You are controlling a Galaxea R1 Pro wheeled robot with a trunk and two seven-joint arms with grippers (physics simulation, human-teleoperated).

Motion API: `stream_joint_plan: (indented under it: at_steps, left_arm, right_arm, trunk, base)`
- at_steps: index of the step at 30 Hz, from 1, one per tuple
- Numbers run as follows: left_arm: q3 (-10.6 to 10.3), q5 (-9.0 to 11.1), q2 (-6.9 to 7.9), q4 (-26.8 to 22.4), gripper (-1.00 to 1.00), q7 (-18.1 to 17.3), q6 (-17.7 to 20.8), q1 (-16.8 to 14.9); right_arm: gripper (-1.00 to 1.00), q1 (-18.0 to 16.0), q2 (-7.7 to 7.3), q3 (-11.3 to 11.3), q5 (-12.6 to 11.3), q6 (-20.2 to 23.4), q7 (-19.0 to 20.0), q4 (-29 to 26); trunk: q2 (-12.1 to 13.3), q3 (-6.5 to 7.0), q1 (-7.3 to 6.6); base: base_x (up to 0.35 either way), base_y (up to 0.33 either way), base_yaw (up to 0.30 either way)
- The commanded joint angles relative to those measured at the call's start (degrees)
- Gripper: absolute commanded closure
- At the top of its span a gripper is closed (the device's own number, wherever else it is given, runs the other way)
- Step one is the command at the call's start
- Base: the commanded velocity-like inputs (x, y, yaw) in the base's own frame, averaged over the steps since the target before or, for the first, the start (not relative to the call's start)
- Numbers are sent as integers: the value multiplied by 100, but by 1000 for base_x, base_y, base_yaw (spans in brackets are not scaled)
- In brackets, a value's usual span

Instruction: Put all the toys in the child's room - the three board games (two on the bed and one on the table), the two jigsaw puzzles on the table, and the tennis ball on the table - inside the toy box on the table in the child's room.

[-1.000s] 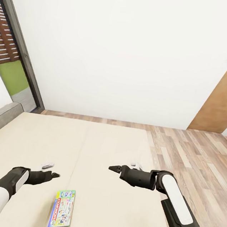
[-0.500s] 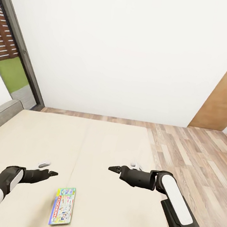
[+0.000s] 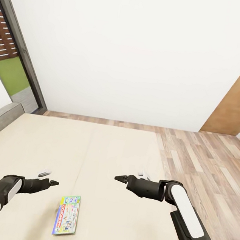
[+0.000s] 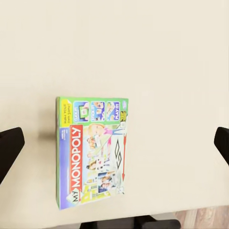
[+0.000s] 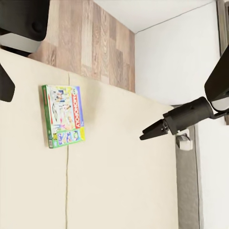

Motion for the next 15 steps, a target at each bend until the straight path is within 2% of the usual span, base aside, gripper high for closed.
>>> stream_joint_plan:
  at_steps: [1, 15]
  left_arm:
    - [43, -27, -8, -5, -100, -29, 45, -5]
    - [41, -29, -22, 3, -100, -23, 54, -5]
  right_arm:
    - [-100, -6, -4, 8, -60, 1, -59, -6]
    - [-100, -6, -2, 19, -74, 1, -51, -12]
  trunk:
    - [-12, -21, 3]
    - [-12, -153, 3]
  base:
    - [0, 0, 0]
    - [0, 0, 0]
